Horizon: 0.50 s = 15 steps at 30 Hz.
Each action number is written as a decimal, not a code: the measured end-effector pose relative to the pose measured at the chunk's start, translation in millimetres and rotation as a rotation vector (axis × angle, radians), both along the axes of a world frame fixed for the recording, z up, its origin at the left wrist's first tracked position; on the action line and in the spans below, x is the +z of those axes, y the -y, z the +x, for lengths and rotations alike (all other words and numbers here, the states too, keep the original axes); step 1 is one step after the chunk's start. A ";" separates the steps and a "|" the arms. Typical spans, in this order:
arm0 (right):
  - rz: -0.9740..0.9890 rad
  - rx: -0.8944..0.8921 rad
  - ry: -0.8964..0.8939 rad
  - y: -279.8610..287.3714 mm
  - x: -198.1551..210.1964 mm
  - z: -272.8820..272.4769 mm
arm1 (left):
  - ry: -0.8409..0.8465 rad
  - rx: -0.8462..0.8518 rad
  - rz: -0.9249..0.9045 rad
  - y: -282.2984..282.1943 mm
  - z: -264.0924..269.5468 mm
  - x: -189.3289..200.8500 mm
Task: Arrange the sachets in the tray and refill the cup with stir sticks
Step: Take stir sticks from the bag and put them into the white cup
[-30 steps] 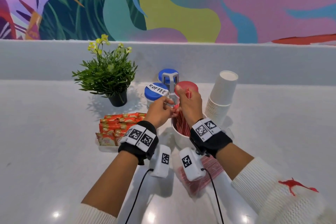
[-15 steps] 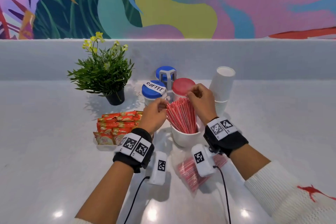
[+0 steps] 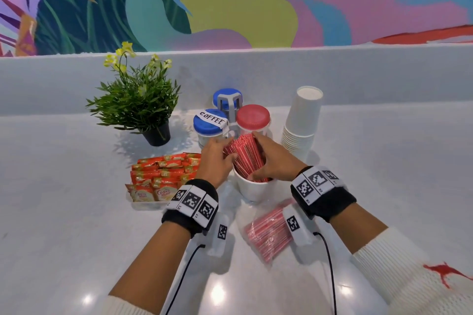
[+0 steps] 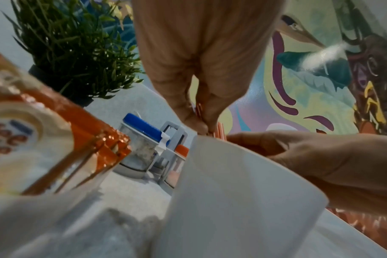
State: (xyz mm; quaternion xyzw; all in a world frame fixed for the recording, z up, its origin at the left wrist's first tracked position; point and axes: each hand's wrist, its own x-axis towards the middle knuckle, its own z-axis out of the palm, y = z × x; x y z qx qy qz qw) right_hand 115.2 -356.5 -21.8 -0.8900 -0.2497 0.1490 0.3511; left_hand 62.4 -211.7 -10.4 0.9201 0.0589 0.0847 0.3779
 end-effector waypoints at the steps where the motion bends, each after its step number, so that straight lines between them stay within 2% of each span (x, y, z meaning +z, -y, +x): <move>1: -0.003 0.013 0.010 -0.2 0.2 -1.5 | 0.027 0.019 -0.031 1.3 0.3 0.5; 5: -0.038 -0.001 0.053 -2.7 -2.4 -2.1 | 0.043 -0.023 -0.004 4.2 -1.3 2.1; 13: -0.144 0.041 0.246 -3.4 -5.3 -4.5 | 0.034 -0.164 0.312 -3.0 -3.1 -6.7; 15: -0.160 0.049 0.255 -4.7 -6.8 -1.8 | 0.009 -0.207 0.314 -2.6 -4.1 -10.2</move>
